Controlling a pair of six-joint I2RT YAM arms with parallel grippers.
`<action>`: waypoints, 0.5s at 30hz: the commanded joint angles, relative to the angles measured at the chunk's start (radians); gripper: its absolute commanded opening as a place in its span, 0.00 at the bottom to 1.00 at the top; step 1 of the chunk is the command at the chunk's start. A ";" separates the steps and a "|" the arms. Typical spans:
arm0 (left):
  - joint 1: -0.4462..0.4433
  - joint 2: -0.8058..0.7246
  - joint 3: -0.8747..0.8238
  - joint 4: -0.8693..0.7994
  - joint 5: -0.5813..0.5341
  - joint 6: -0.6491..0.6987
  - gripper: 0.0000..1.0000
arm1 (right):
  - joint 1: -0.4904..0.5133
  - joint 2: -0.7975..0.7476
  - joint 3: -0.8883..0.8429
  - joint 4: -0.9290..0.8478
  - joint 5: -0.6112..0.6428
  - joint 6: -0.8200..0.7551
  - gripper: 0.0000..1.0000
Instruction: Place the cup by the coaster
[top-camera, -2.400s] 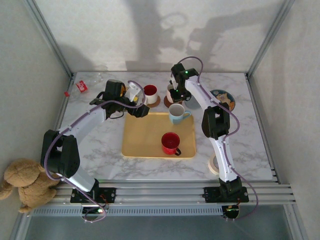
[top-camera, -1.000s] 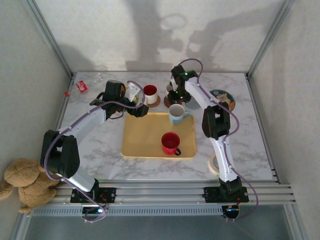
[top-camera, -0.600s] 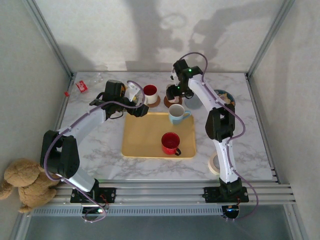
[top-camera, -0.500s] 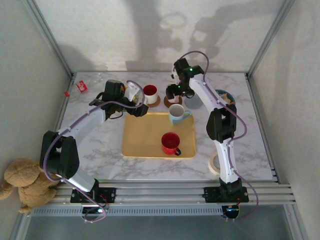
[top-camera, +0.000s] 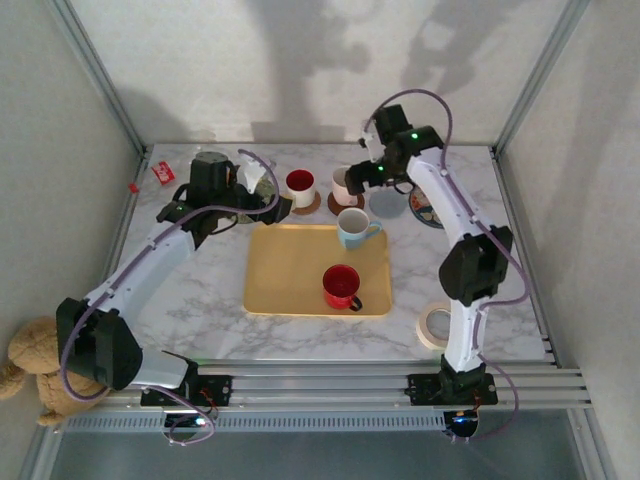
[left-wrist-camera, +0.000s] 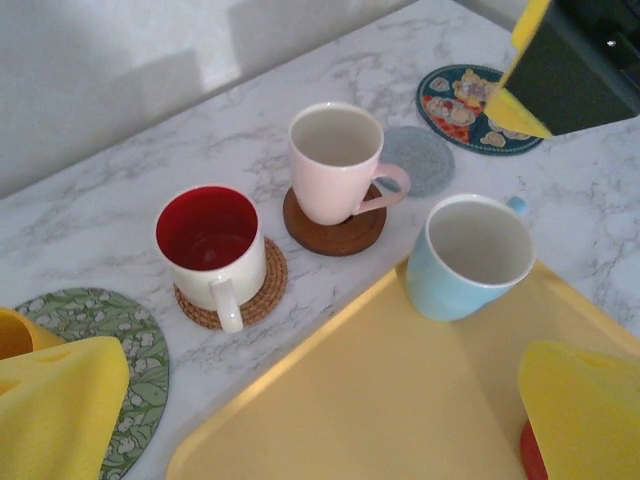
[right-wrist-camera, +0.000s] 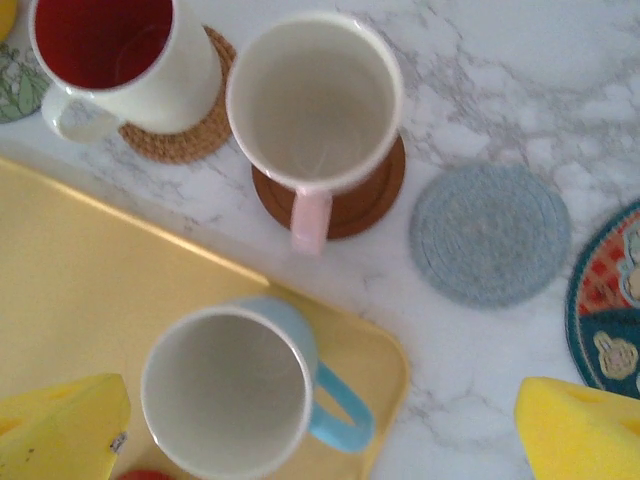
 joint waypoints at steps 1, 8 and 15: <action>-0.022 -0.055 -0.026 -0.004 -0.002 0.015 1.00 | -0.051 -0.097 -0.129 0.048 -0.126 -0.037 0.99; -0.044 -0.099 -0.095 0.019 0.011 -0.005 1.00 | -0.126 -0.217 -0.384 0.215 -0.326 -0.022 0.99; -0.059 -0.156 -0.233 0.140 0.011 -0.033 1.00 | -0.175 -0.171 -0.505 0.383 -0.435 0.010 0.99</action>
